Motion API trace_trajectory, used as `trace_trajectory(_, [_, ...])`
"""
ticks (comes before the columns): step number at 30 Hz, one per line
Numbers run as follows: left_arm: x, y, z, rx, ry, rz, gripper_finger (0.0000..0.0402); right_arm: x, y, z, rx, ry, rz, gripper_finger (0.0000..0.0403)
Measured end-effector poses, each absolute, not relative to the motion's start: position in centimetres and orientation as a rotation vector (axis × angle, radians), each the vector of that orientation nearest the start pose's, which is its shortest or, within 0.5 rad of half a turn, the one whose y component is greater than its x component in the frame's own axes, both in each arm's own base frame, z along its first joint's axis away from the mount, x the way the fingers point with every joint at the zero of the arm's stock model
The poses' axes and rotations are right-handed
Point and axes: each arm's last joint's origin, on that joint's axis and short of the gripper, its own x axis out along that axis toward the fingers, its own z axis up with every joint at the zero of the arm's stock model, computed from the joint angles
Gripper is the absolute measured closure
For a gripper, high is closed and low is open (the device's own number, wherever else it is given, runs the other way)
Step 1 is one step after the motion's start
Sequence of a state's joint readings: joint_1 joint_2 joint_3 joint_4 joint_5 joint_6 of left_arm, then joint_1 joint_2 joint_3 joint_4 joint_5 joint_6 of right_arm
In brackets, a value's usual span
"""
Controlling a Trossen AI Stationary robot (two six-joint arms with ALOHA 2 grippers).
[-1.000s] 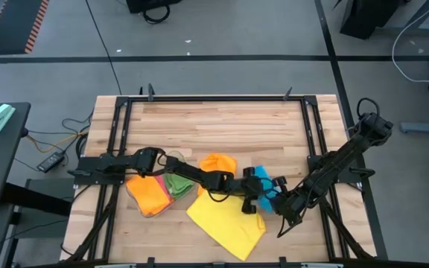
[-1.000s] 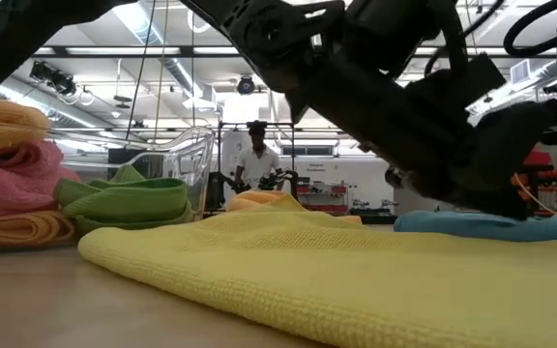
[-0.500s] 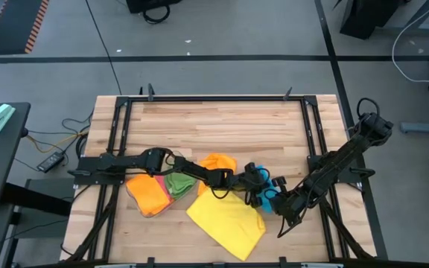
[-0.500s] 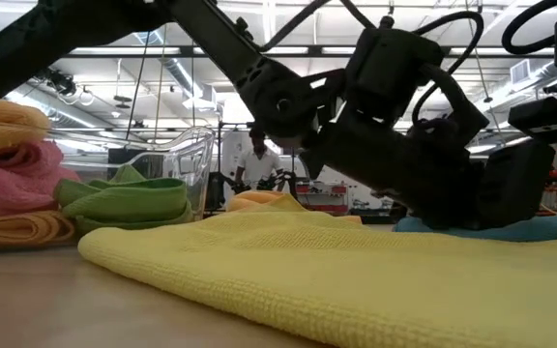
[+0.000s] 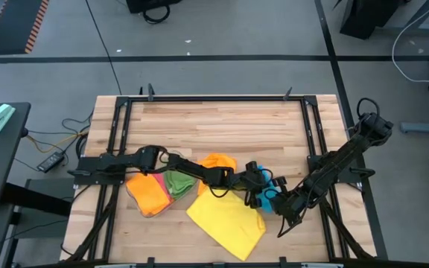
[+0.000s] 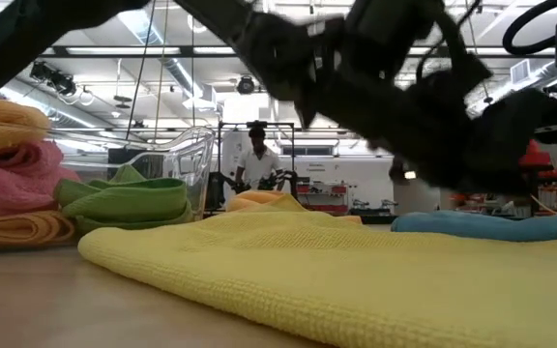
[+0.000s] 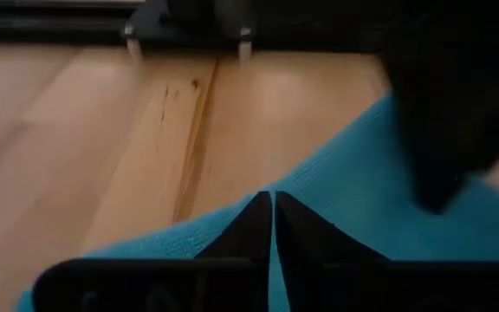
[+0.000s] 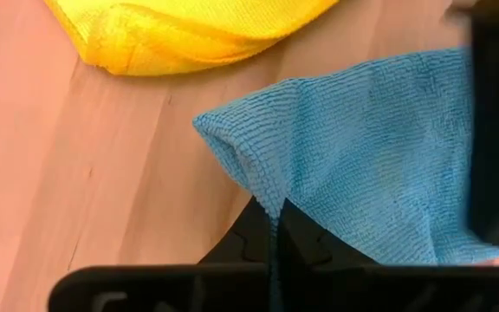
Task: Fold microfiber towels
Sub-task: Fold the blue microfiber cloth
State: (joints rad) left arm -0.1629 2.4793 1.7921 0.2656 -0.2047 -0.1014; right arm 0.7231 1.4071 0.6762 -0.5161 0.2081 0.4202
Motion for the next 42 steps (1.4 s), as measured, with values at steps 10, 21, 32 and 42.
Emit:
trace_trajectory(10, [52.3, -10.6, 12.3, -0.029, 0.561, 0.038, 0.0380, 17.3, 14.9, 15.3, -0.126, 1.251, 0.269, 0.0397])
trace_trajectory(21, [51.4, -12.9, 11.2, 0.006, 0.637, 0.010, 0.0389, 17.8, 14.3, 15.3, 0.002, 1.288, 0.213, 0.0397])
trace_trajectory(32, [51.4, -13.0, 10.5, 0.066, 0.645, 0.018, 0.0395, 19.0, 14.6, 18.2, 0.005, 1.315, 0.285, 0.0397])
trace_trajectory(42, [51.3, -14.6, 10.0, 0.168, 0.603, -0.031, 0.0396, 19.8, 14.7, 20.0, 0.004, 1.316, 0.346, 0.0397])
